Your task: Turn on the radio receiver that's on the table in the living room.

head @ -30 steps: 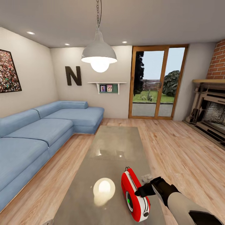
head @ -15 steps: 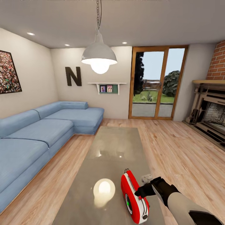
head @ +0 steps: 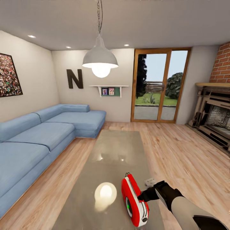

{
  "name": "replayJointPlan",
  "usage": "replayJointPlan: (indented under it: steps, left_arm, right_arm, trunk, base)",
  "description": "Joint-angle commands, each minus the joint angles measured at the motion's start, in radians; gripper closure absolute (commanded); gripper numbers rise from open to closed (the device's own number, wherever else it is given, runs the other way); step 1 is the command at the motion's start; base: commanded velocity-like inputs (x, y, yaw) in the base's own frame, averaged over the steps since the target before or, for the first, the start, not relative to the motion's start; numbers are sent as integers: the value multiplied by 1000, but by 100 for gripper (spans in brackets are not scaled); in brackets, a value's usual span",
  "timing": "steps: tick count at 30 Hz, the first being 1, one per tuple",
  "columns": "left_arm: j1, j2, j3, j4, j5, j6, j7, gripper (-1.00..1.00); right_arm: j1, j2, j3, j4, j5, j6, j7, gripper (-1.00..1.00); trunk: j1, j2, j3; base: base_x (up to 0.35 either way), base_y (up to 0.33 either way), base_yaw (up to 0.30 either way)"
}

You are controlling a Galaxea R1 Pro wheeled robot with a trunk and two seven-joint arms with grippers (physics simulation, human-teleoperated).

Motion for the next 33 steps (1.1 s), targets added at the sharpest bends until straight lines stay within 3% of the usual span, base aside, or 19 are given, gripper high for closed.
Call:
replayJointPlan:
  steps: [1,21,27,33]
  left_arm:
    - [0,0,0,0,0,0,0,100]
    - [0,1,-1,0,0,2,2,100]
    - [1,3,-2,0,0,2,2,100]
    - [0,5,-6,0,-2,3,2,100]
  right_arm:
    - [0,0,0,0,0,0,0,-100]
    - [0,-2,0,1,0,-1,-5,-100]
    - [4,-36,0,90,2,-42,-11,-100]
    - [8,-115,0,266,0,-262,-69,-100]
  trunk:
    - [-4,7,3]
    - [-81,147,66]
    - [-104,189,85]
    - [-127,231,103]
  base:
    - [-207,-203,0]
    - [-221,-219,0]
    - [-224,-222,0]
    - [-224,-222,0]
